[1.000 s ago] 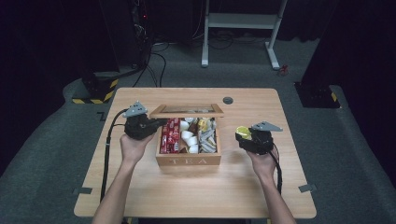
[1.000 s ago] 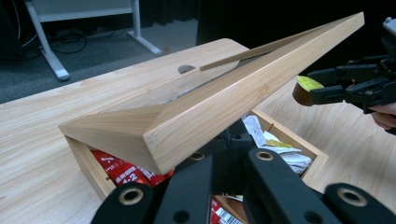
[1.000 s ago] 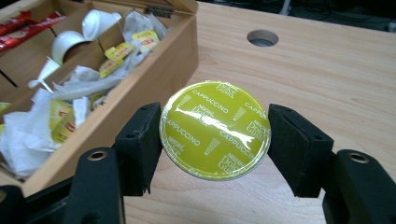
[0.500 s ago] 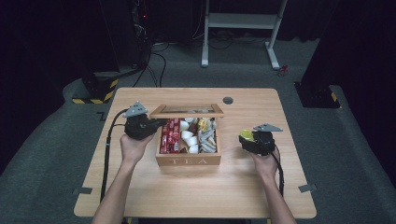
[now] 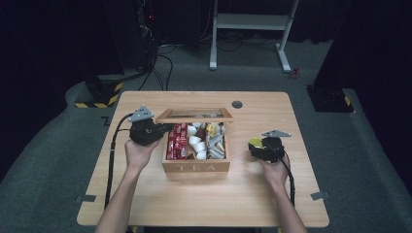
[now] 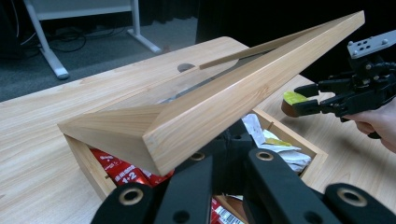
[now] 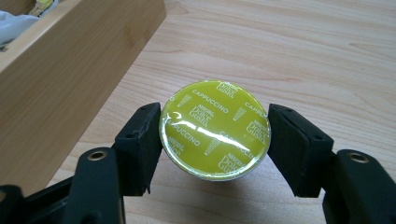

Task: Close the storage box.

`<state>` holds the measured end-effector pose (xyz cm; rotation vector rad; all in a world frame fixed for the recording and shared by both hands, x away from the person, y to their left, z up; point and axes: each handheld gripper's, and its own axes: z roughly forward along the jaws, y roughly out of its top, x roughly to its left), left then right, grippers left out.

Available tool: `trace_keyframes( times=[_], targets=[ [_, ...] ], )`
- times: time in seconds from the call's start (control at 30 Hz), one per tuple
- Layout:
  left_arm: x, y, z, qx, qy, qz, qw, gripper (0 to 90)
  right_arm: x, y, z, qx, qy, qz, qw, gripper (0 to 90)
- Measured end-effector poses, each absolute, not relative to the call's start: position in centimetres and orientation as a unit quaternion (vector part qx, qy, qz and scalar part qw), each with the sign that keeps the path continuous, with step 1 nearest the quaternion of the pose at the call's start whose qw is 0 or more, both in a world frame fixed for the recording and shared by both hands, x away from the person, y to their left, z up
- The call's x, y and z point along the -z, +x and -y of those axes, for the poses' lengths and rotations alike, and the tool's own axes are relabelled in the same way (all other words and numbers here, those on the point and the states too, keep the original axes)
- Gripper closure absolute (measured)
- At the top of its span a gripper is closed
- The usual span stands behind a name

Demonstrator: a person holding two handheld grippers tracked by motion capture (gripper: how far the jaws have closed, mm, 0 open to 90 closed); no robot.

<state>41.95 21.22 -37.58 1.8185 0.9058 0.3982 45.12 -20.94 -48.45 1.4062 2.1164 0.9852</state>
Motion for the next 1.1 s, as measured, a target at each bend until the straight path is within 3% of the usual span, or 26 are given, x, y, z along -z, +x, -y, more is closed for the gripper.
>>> trace_keyframes(
  times=[1.1],
  targets=[
    [37.63,41.95,-21.19,-0.163,0.754,-0.377,0.513,90.0,48.86,45.34,20.95,-0.367,0.502,-0.761,0.186,35.3]
  ],
)
